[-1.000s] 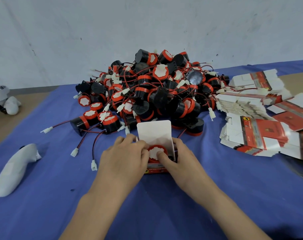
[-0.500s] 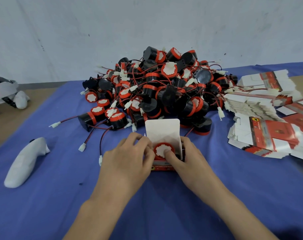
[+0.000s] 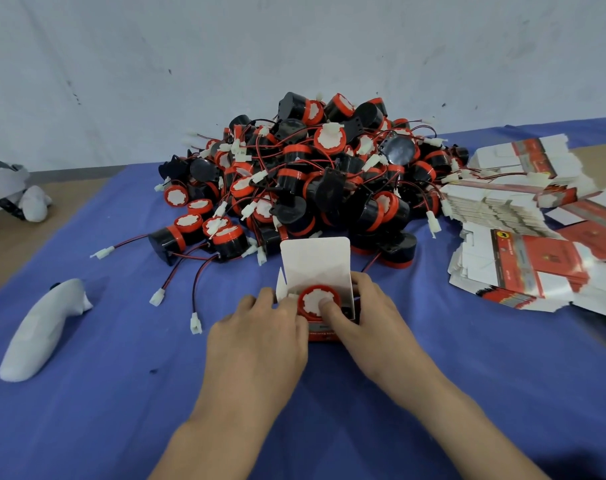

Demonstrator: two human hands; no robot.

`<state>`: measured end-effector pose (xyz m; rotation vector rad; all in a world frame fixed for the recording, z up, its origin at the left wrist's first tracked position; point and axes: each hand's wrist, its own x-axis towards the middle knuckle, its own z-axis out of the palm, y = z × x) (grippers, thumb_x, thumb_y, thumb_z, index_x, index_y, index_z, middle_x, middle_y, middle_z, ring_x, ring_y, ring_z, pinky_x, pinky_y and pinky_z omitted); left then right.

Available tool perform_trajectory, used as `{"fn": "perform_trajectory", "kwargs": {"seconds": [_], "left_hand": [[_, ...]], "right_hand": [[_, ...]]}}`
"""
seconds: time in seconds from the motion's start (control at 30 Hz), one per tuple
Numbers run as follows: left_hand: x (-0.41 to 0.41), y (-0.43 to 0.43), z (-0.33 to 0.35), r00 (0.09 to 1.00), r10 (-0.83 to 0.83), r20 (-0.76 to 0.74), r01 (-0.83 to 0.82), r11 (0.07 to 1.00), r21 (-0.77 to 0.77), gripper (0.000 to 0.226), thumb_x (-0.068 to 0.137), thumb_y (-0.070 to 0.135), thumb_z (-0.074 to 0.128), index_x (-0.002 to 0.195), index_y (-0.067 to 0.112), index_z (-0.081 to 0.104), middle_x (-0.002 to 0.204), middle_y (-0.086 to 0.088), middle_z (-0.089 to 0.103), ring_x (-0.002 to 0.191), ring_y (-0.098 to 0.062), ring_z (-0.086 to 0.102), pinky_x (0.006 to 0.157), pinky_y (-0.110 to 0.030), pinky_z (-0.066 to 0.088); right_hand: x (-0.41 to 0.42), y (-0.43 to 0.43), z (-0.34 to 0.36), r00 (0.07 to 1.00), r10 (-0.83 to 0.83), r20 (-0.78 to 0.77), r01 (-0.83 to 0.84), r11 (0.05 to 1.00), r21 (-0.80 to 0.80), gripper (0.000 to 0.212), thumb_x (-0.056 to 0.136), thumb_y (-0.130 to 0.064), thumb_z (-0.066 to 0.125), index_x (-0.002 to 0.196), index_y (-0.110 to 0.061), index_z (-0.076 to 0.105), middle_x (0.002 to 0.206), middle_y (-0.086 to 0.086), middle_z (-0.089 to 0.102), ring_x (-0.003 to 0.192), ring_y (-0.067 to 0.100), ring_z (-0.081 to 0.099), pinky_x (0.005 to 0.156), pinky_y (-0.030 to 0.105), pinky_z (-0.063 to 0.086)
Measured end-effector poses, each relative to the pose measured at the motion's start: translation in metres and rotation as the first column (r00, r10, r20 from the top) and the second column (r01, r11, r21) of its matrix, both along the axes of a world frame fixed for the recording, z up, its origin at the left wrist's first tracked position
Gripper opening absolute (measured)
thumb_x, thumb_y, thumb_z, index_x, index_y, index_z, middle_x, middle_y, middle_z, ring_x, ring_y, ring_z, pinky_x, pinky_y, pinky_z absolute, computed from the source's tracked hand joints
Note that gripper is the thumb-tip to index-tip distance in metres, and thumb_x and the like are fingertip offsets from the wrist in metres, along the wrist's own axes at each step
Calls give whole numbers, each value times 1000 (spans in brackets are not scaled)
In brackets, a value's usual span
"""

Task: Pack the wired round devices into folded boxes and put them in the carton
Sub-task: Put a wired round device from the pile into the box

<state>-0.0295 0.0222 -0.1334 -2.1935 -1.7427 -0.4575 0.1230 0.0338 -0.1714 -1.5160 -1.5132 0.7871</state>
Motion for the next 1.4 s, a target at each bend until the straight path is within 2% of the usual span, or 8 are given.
{"fn": "perform_trajectory", "kwargs": {"seconds": [0.17, 0.3, 0.5, 0.63, 0.8, 1.1, 1.27, 1.4], "left_hand": [[-6, 0, -6, 990, -34, 140, 36, 999, -12, 5, 80, 16, 63, 81, 21, 65, 71, 8, 56, 58, -15, 54, 43, -18, 20], [-5, 0, -7, 989, -31, 142, 34, 999, -21, 25, 86, 26, 50, 105, 27, 67, 78, 12, 60, 63, -13, 56, 44, -18, 18], [-4, 2, -8, 999, 30, 44, -27, 997, -69, 46, 93, 40, 19, 128, 40, 48, 95, 14, 49, 74, -10, 49, 45, -23, 15], [-3, 8, -7, 998, 43, 36, -38, 990, -134, 52, 90, 43, 13, 128, 43, 48, 85, 15, 45, 80, -7, 49, 48, -23, 16], [-3, 15, -2, 998, 36, 45, -26, 975, -220, 47, 87, 45, 12, 104, 37, 55, 79, 12, 45, 78, -9, 49, 49, -26, 21], [-7, 11, -10, 992, -24, 121, 48, 978, -204, 47, 93, 44, 13, 126, 39, 47, 99, 13, 35, 87, -10, 48, 50, -26, 29], [-18, 5, -9, 896, -127, 426, 174, 982, -75, 39, 98, 53, 21, 133, 49, 38, 133, 26, 43, 100, -2, 58, 65, -27, 43], [-28, 10, -8, 713, -83, 696, 187, 980, -74, 34, 97, 46, 23, 125, 52, 41, 106, 43, 59, 92, 8, 60, 76, -35, 53]], "right_hand": [[1, 0, 1, 1000, 6, -5, -6, 1000, -6, 16, 91, -58, 53, 104, -53, 45, 112, -20, 57, 111, 6, 54, 97, 37, 50], [1, -1, 2, 1000, 14, -17, -15, 1000, -8, 17, 91, -56, 53, 107, -51, 46, 113, -20, 57, 112, 6, 54, 98, 37, 50], [0, -1, 3, 1000, 13, -12, -13, 1000, -7, 15, 92, -55, 53, 103, -54, 43, 113, -19, 56, 112, 8, 54, 99, 38, 49], [-1, -1, 4, 1000, 15, 0, -15, 1000, -7, 19, 89, -59, 50, 105, -53, 42, 113, -19, 55, 112, 8, 53, 99, 38, 49], [-1, -1, 4, 1000, 14, 7, -14, 1000, -8, 14, 93, -55, 51, 104, -53, 43, 112, -18, 56, 111, 7, 53, 99, 38, 49], [-1, -4, 6, 1000, 11, 4, -11, 1000, -3, 25, 92, -54, 52, 114, -44, 51, 112, -16, 60, 111, 9, 55, 99, 40, 48], [0, -3, 7, 1000, 22, 23, -22, 1000, 0, 21, 92, -57, 50, 110, -46, 53, 111, -17, 62, 110, 9, 57, 98, 40, 49], [3, -2, 7, 997, 76, 21, -76, 997, -8, 25, 95, -57, 49, 118, -48, 53, 117, -16, 65, 115, 12, 57, 102, 41, 47]]}}
